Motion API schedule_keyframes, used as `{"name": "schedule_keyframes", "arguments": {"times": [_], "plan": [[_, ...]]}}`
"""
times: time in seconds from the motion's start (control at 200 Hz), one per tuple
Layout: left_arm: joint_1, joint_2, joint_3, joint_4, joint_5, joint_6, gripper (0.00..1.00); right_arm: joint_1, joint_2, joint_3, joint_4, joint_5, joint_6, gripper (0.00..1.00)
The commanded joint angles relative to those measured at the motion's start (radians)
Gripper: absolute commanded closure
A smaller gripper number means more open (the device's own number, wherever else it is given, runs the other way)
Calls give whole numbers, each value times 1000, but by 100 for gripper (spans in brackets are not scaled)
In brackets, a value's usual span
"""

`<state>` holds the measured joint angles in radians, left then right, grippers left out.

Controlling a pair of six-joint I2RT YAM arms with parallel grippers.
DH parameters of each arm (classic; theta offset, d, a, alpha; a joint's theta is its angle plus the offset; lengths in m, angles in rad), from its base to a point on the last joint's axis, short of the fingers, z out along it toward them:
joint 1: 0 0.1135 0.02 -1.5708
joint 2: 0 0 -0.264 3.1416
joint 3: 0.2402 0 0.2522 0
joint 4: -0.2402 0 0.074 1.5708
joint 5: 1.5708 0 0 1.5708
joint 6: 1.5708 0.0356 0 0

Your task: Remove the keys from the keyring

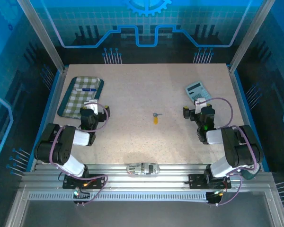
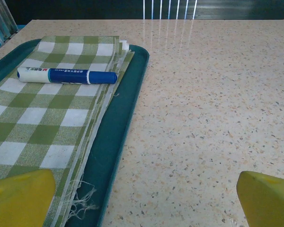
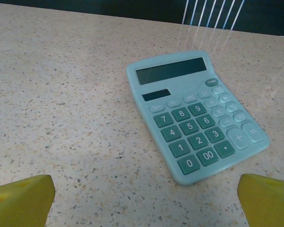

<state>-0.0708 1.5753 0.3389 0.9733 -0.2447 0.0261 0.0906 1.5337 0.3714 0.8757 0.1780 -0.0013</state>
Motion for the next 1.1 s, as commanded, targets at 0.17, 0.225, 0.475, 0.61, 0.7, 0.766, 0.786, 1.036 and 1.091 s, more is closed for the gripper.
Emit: {"name": "schedule_keyframes", "arguments": {"times": [0.17,0.225,0.475,0.61,0.7,0.766,0.786,1.036,1.091], "plan": [[11,-18,20,4,16,-8,1,-16,2,32,-6,-91,-17,0],[11,-18,20,5,16,-8,1,-28,2,37,-15,-118,-12,0],[11,-18,20,2,16,-8,1,-29,2,37,-17,-124,-10,0],[12,-18,26,-7,20,-11,0,-29,2,36,-14,-123,-11,0],[17,-18,28,-12,24,-14,1,-29,2,36,-12,-124,-10,0],[17,-18,28,-9,24,-14,0,-29,1,35,-13,-124,-11,0],[17,-18,28,-9,25,-14,1,-29,1,36,-13,-124,-11,0],[32,-40,43,-49,11,-32,1,14,-199,133,-326,-46,-33,0],[32,-91,74,-146,-19,-44,1,22,-273,182,-429,-40,37,0]]}}
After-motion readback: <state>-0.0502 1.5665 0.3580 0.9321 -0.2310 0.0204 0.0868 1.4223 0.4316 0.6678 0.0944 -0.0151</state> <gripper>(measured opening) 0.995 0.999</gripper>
